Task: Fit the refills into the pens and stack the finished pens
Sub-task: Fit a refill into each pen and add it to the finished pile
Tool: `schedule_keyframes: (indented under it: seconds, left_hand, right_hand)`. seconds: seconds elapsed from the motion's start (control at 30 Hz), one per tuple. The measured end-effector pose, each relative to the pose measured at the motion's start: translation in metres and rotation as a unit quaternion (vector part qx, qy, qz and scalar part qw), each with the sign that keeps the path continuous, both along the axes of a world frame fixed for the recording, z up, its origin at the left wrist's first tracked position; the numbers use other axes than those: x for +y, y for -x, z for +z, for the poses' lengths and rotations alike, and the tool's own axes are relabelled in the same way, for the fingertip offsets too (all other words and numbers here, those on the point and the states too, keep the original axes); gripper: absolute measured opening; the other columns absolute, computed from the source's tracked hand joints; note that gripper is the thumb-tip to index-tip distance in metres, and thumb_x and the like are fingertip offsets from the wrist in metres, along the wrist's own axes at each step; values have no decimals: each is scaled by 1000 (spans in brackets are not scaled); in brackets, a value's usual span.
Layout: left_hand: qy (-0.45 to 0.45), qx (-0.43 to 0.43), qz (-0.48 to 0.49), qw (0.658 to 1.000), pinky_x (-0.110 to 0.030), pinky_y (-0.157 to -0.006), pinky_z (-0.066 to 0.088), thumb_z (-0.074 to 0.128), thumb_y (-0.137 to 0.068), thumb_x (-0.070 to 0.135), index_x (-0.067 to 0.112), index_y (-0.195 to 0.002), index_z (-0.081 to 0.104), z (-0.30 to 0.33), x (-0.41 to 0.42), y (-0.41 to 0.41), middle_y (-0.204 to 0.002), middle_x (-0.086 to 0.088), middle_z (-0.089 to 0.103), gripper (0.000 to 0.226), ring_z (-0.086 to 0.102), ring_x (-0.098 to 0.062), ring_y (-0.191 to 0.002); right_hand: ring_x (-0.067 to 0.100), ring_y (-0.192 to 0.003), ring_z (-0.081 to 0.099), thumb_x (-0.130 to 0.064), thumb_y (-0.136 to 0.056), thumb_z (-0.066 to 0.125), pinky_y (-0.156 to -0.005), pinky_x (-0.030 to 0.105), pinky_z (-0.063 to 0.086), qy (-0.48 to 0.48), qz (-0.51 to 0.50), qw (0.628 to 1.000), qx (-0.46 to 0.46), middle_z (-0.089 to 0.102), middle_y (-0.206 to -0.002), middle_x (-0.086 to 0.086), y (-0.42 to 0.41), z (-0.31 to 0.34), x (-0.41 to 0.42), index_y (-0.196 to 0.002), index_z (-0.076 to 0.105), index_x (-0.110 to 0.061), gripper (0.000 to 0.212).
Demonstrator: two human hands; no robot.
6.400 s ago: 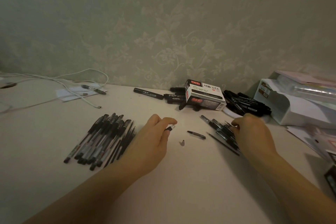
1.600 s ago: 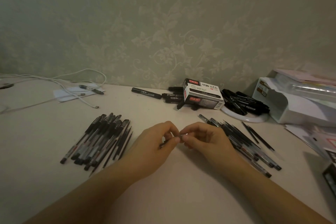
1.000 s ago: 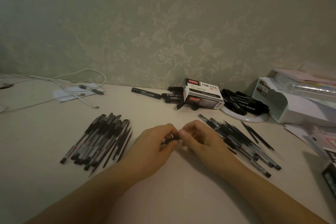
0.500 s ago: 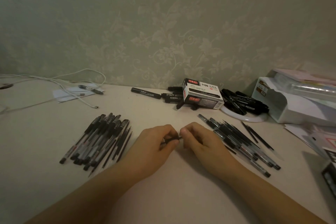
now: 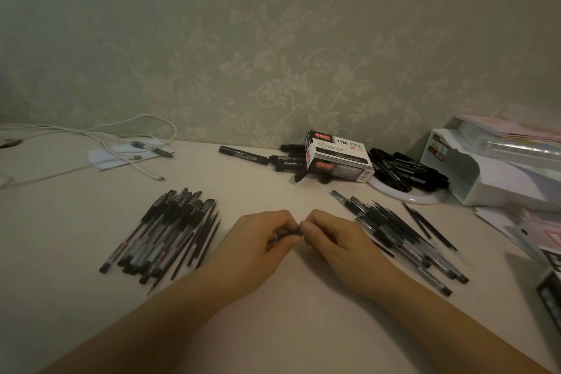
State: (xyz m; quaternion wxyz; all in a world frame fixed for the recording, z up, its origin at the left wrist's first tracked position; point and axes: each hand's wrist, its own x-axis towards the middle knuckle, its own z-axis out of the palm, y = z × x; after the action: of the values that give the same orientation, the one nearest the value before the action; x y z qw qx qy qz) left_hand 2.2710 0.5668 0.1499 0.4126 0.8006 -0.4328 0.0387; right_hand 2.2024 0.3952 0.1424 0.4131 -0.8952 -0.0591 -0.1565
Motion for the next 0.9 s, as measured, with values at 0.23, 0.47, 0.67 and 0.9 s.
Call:
schedule_keyframes:
  seconds: [0.23, 0.47, 0.67, 0.9]
  left_hand:
    - [14, -26, 16, 999, -3, -69, 39, 67, -88, 22, 24, -87, 63, 5, 1, 0, -81, 15, 61, 4, 56, 3, -80]
    - [18, -35, 116, 992, -21, -77, 47, 59, -93, 25, 25, -103, 62, 0, 3, -7, -94, 12, 60, 11, 54, -3, -86]
    - [-3, -32, 114, 993, -24, -83, 47, 54, -95, 25, 24, -107, 62, -2, 1, -8, -95, 11, 56, 14, 52, -4, -89]
    - [-51, -63, 84, 993, -27, -85, 46, 54, -95, 29, 29, -108, 64, -6, 4, -11, -95, 9, 54, 16, 50, -7, -93]
  right_hand:
    - [3, -58, 45, -47, -98, 45, -56, 18, 37, -44, -18, 999, -18, 50, -60, -10, -1, -1, 2, -69, 54, -23, 38]
    - [-1, -80, 58, -34, -97, 55, -64, 13, 41, -74, -255, 960, -87, 62, -88, -14, -3, 1, -21, -94, 60, -35, 6]
    - [9, -103, 47, -38, -90, 67, -91, 28, 42, 152, -242, 958, -23, 50, -107, -11, -5, -6, -21, -116, 68, -27, 29]
    - [8, -98, 52, -19, -95, 61, -88, 29, 47, 142, -166, 974, -60, 58, -100, -14, -4, -5, -17, -99, 66, -25, 9]
